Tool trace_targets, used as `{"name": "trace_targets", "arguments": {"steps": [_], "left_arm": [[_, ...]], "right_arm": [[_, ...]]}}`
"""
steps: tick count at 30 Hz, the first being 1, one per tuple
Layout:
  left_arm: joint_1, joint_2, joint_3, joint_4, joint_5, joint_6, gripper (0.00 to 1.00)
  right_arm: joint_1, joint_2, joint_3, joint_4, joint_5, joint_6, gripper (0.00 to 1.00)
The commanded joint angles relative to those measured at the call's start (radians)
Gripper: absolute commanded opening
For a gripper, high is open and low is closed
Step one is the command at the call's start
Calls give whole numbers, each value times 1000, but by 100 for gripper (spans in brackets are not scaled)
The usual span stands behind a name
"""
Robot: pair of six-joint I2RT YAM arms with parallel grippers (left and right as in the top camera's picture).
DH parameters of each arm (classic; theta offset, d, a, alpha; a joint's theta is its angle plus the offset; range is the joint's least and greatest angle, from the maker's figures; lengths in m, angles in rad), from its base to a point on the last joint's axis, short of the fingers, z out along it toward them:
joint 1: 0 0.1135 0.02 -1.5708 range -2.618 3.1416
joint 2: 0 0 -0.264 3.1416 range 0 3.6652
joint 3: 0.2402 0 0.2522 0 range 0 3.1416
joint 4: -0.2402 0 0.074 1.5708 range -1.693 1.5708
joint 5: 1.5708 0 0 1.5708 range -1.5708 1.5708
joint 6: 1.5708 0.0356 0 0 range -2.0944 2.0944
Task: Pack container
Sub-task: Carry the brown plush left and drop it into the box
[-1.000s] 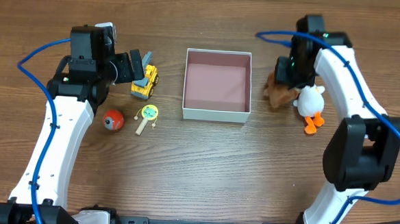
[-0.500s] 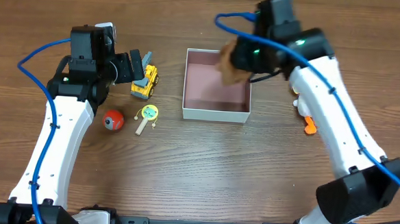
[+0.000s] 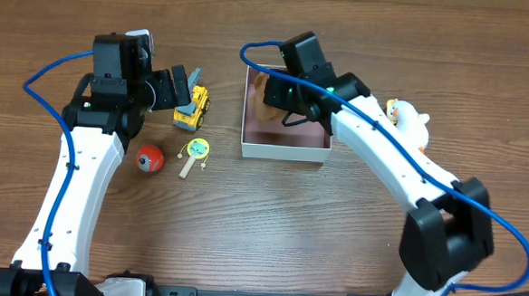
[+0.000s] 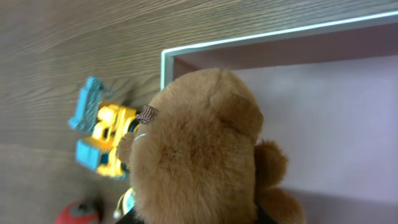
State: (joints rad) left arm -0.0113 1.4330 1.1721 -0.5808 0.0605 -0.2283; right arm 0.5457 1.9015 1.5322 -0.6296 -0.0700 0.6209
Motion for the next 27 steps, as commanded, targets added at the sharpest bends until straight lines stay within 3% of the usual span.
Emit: {"name": "trace_targets", "arguments": {"steps": [1,3,7,16,18,20,27], "left_arm": [[6,3,31,0,14,23,100],[6,3,31,0,14,23,100],[6,3,31,0,14,23,100],[6,3,31,0,14,23,100],[6,3,31,0,14,23,100],[6,3,31,0,14,23,100],[6,3,31,0,14,23,100]], "right_arm": [[3,57,-9,29,19,11,4],[4,77,-9,31,17,11,7],[4,93,-9,40,17,3,45],[0,22,23,72,16,-122,60],[-1,-9,23,55,17,-125,73],[-4,-23,23,49,16,-124,79],[-4,-31,23,49,13,-125,81]]}}
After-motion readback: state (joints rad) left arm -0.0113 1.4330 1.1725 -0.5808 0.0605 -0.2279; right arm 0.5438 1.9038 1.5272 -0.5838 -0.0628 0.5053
